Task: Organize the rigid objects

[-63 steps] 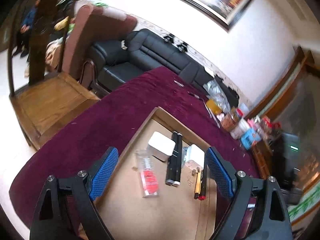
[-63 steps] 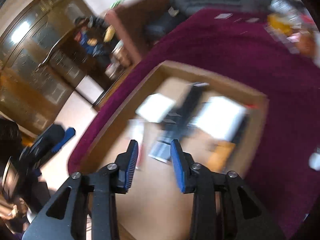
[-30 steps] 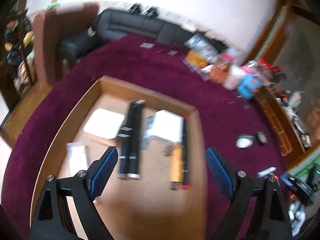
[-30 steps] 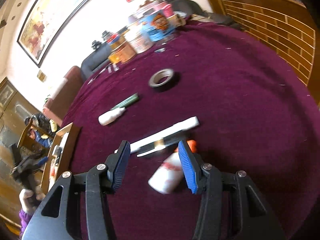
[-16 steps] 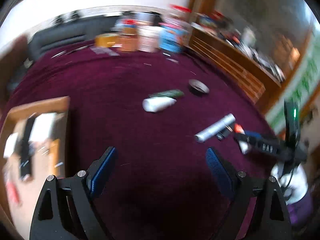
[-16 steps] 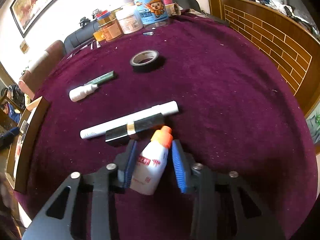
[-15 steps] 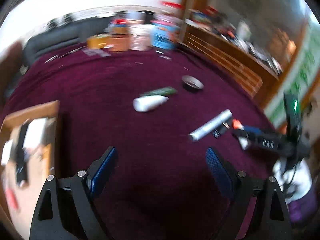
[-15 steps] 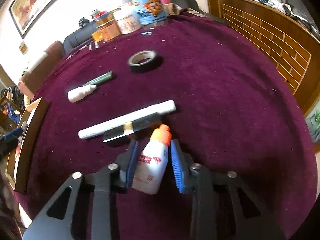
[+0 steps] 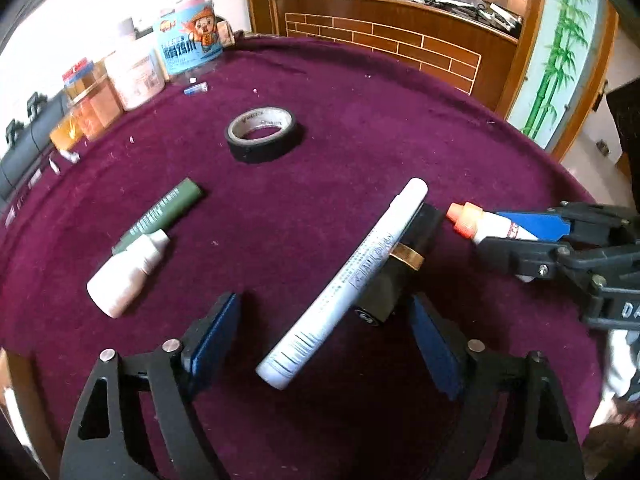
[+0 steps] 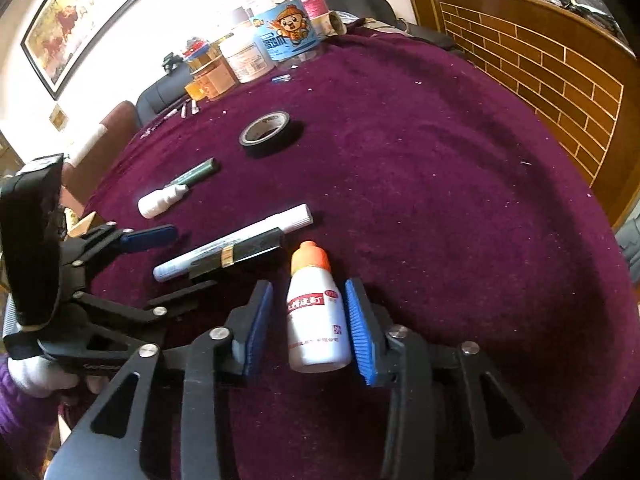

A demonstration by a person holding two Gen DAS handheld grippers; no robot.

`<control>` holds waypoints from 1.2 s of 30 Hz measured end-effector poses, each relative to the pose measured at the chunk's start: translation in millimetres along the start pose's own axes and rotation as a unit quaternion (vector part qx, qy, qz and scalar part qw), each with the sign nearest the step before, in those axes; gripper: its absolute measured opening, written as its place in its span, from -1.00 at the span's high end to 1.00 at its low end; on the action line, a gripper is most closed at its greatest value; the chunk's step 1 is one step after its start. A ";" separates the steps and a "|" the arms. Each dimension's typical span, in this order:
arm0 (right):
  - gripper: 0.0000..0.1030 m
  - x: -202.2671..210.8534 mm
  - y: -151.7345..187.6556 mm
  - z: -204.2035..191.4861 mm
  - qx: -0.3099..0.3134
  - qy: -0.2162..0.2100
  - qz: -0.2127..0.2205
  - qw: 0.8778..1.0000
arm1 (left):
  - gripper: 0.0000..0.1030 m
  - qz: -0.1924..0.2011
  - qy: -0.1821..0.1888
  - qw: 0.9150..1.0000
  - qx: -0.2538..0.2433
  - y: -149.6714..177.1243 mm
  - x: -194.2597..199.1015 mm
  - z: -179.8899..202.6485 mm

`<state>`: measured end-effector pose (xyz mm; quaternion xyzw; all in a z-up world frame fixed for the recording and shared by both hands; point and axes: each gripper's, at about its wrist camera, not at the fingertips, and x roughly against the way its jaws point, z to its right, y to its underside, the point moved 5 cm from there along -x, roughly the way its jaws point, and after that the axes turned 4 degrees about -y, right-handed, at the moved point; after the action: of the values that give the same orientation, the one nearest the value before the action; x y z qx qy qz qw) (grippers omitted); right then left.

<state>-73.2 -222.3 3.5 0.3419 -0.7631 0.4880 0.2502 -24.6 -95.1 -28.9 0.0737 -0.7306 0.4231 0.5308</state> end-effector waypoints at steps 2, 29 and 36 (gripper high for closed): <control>0.09 -0.2 -0.2 0.0 -0.002 -0.012 0.000 1.000 | -0.01 0.004 0.002 1.000 0.003 4.6 7.4 0.4; -0.18 0.2 1.2 -1.8 -0.005 -0.045 0.000 0.999 | 0.08 0.029 0.068 0.988 0.135 0.8 26.3 -26.4; -0.18 0.6 2.0 -1.6 -0.011 -0.051 0.002 0.999 | 0.00 0.005 0.017 0.995 0.101 -10.6 4.2 -9.9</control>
<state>-75.0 -220.4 3.4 0.3622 -0.7810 0.4618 0.2135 -13.5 -93.4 -18.8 0.1159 -0.6755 0.4987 0.5306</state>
